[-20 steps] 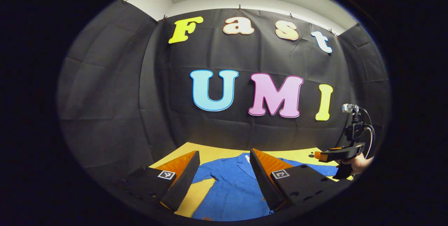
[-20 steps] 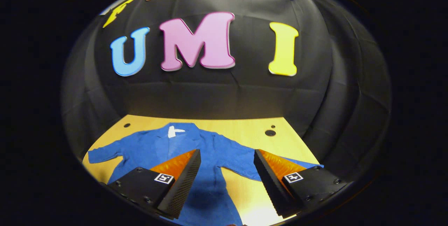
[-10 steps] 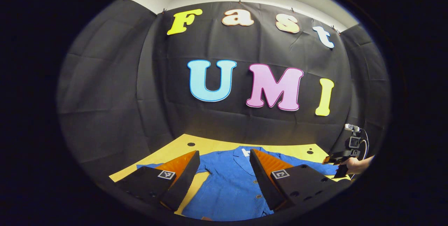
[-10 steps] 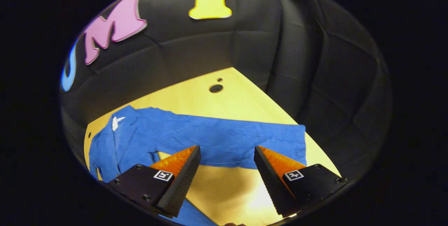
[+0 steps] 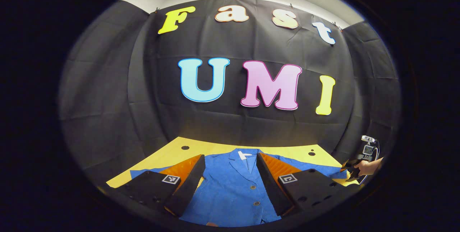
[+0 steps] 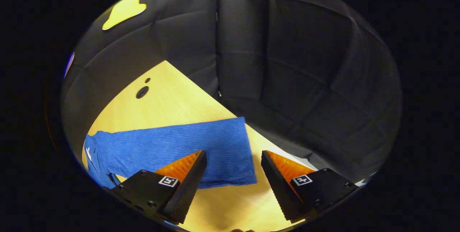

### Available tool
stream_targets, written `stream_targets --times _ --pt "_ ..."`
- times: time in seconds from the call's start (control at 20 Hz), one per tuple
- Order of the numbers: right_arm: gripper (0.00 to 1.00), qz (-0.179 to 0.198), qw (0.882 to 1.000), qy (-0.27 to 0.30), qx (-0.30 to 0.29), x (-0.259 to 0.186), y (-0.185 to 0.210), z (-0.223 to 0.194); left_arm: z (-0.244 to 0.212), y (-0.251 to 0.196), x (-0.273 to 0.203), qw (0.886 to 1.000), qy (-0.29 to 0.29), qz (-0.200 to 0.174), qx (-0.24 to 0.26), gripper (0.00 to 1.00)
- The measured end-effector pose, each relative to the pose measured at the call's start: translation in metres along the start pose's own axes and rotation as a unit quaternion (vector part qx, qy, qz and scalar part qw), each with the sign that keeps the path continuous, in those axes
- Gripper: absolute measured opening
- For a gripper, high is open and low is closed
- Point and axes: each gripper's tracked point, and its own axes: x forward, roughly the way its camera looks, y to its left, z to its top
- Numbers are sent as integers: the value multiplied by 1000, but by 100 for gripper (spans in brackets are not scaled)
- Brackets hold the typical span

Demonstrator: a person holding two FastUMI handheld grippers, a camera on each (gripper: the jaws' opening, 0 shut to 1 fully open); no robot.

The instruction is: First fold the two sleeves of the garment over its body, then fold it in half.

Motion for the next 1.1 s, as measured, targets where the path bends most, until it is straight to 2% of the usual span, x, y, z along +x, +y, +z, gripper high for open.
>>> stream_targets --times 0.15,0.4,0.5,0.65,0.7,0.75,0.85,0.95,1.1 --pt "99 -7 1000 15 -23 -1 15 2 2 -15 4 1000 2 -18 7 82" --pt "98 -3 1000 9 -29 -7 10 10 9 -31 8 999 -3 -39 19 82" --pt "64 9 999 10 -36 -22 19 28 10 -30 7 999 -5 -40 18 82" --pt "7 23 998 7 -59 -21 33 20 8 -24 2 999 -4 -32 8 82" --pt "4 36 997 13 -61 -18 41 13 7 -20 1 1000 -2 -28 5 82" --pt "7 61 996 15 -61 -18 50 10 4 -16 -1 1000 0 -24 2 82" --pt "5 103 992 34 -64 -33 65 1 -3 -6 -3 1000 7 -14 -1 82" --pt "5 111 990 16 -88 -42 75 6 0 9 -6 1000 3 2 -8 82" --pt "5 161 983 -37 -79 -74 127 27 0 23 -9 1000 0 14 -11 82"
